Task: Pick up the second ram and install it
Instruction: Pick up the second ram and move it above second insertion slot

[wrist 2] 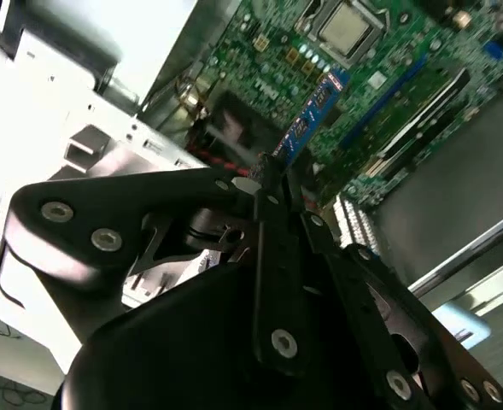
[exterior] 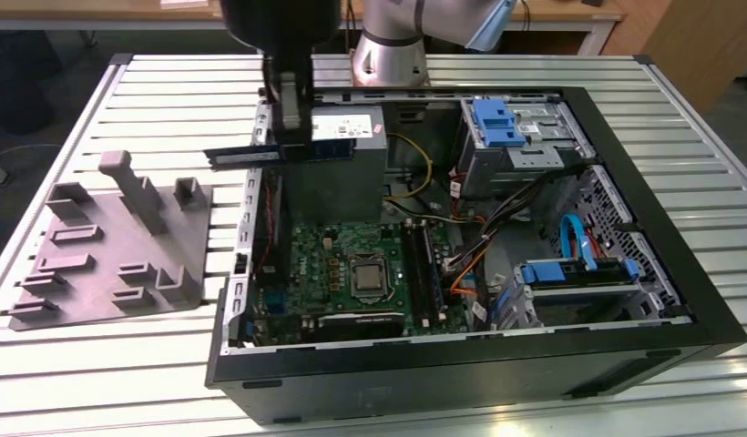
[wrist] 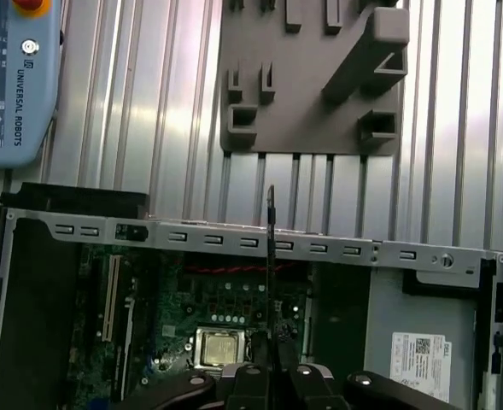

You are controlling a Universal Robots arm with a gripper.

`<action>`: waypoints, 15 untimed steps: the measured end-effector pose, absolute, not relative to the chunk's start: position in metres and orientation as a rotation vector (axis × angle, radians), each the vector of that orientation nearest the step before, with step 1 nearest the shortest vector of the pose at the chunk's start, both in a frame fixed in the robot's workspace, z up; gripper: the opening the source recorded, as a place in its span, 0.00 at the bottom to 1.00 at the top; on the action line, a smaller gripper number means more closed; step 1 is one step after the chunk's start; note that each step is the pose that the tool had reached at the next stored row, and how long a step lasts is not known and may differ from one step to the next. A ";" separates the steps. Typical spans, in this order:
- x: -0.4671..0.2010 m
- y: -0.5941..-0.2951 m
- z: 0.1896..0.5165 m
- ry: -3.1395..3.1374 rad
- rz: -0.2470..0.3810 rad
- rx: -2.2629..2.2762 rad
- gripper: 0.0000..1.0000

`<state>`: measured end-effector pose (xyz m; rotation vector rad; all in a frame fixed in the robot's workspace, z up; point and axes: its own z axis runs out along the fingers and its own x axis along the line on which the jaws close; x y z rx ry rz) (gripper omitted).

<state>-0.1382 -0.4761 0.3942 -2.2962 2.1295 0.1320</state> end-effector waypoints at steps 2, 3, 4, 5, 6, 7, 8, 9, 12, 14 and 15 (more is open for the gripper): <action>-0.129 -0.476 0.394 2.130 0.134 -2.297 0.14; -0.125 -0.476 0.393 2.130 0.134 -2.297 0.14; -0.121 -0.476 0.392 2.131 0.135 -2.297 0.14; -0.118 -0.476 0.391 2.131 0.136 -2.297 0.14; -0.115 -0.476 0.389 2.131 0.136 -2.298 0.14; -0.113 -0.476 0.387 2.131 0.136 -2.298 0.14; -0.110 -0.476 0.385 2.131 0.136 -2.297 0.14; -0.108 -0.476 0.383 2.131 0.136 -2.297 0.14; -0.102 -0.477 0.378 2.132 0.136 -2.297 0.14; -0.098 -0.478 0.374 2.132 0.136 -2.297 0.14; -0.096 -0.479 0.372 2.132 0.136 -2.297 0.14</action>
